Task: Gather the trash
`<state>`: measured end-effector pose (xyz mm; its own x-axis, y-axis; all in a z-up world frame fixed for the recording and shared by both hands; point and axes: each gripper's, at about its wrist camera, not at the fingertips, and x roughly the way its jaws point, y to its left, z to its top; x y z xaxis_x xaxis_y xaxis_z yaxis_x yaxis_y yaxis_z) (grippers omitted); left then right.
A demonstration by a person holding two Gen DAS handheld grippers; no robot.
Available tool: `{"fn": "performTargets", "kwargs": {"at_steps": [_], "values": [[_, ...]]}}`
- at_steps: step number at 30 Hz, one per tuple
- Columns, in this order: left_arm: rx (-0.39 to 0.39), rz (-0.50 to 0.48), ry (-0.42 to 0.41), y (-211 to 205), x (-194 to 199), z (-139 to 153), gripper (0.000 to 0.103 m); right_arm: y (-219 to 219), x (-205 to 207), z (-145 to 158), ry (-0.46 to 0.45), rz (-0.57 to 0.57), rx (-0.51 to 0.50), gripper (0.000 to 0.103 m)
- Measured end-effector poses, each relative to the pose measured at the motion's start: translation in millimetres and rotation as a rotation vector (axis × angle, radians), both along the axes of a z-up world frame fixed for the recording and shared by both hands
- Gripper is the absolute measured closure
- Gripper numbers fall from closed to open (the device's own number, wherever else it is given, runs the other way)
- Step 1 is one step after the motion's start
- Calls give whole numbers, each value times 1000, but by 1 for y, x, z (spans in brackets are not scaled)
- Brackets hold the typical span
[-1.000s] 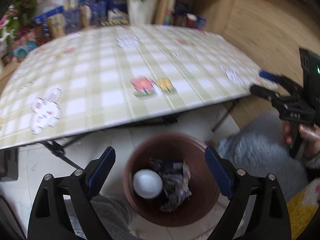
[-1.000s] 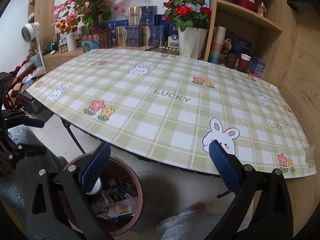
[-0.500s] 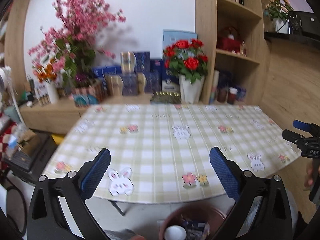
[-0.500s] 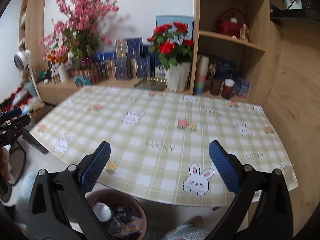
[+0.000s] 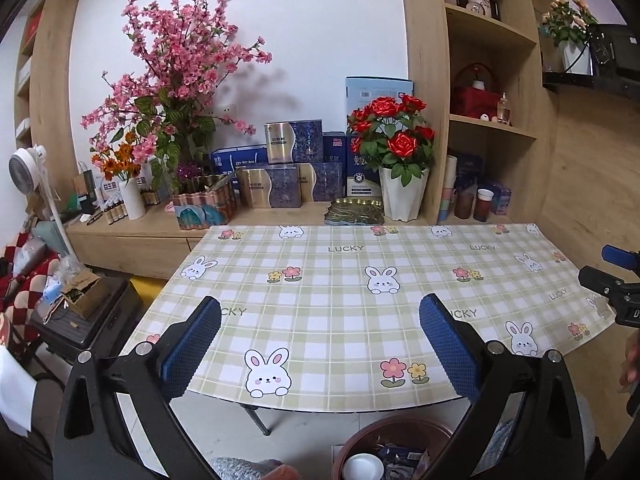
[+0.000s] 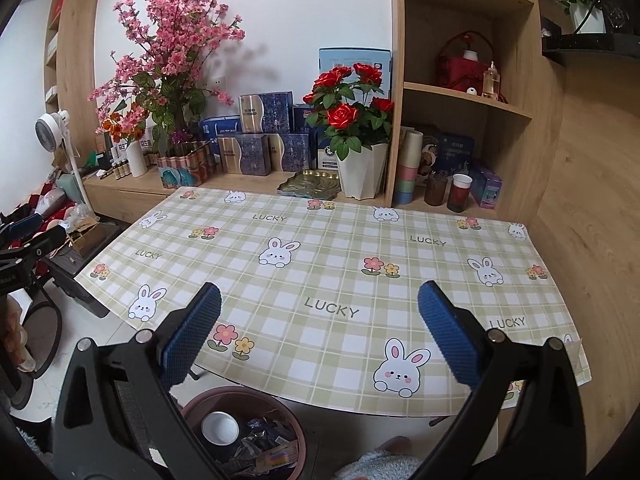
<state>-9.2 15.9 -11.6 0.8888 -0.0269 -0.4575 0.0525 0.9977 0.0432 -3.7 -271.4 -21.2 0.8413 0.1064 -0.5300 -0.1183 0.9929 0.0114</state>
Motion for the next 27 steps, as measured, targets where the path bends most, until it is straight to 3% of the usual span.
{"fn": "performTargets", "kwargs": {"at_steps": [27], "values": [[30,-26,16,-9,-1,-5,6,1,-1,-7,23,-19,-3,6]]}}
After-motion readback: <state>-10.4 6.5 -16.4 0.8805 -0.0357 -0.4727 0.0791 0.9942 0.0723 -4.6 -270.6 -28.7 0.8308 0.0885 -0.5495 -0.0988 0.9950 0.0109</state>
